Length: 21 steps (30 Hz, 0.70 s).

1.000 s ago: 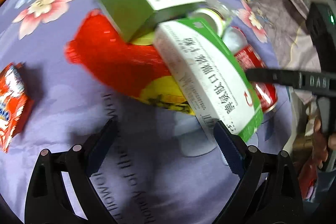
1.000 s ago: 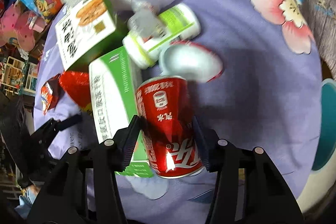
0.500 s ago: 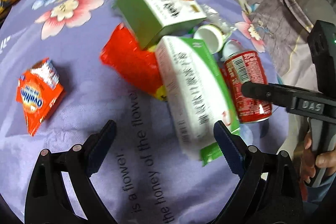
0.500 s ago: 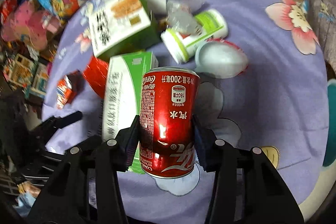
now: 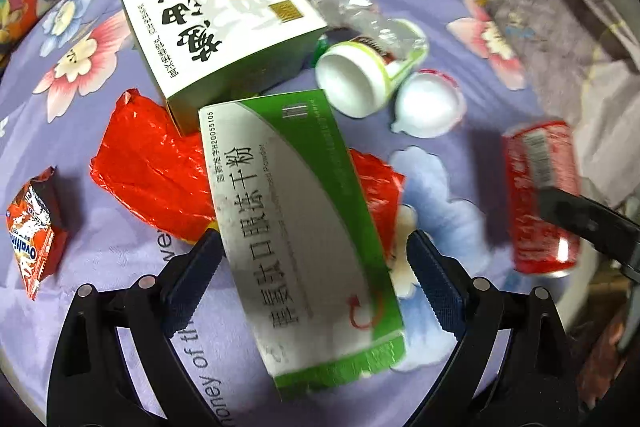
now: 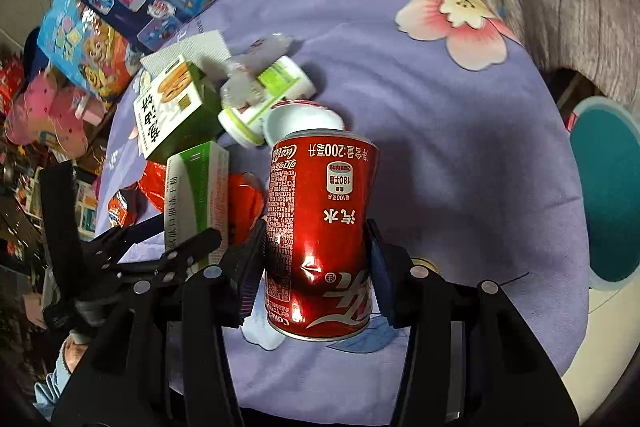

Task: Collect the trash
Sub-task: 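Grasp the green-and-white medicine box with the left tool while the right tool grasps the red cola can, then carry the medicine box and cola can over the teal bucket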

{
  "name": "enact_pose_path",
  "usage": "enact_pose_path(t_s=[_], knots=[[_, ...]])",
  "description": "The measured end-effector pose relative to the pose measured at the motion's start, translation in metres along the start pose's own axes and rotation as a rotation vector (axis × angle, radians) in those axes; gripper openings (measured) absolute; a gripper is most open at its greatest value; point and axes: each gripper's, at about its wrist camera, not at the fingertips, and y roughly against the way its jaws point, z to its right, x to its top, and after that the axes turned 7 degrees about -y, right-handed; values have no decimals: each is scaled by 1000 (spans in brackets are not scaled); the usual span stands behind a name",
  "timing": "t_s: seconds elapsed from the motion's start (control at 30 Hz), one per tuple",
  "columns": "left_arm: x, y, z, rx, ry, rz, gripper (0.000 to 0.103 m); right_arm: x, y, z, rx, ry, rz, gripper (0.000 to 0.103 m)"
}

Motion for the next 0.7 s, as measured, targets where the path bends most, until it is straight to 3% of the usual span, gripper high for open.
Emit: enact_pose_path(t_s=[0.17,0.2,0.27,0.5,0.7], knots=[[5,-15,-10,32,28,-30,93,0,2,22,24,-37,4,46],[3,-16,-13,17,30,-29,85,0,2,25,29,-42,4,46],[-1,-13,-14,3,22,-13,82,0,2,29,39,-51,6,46],[-18,27,-10,-24,-28,56,78,2,7,38,86,-85,28,46],[-14,64,21,-72,-111,128,78,5,24,47,120,-115,72,46]])
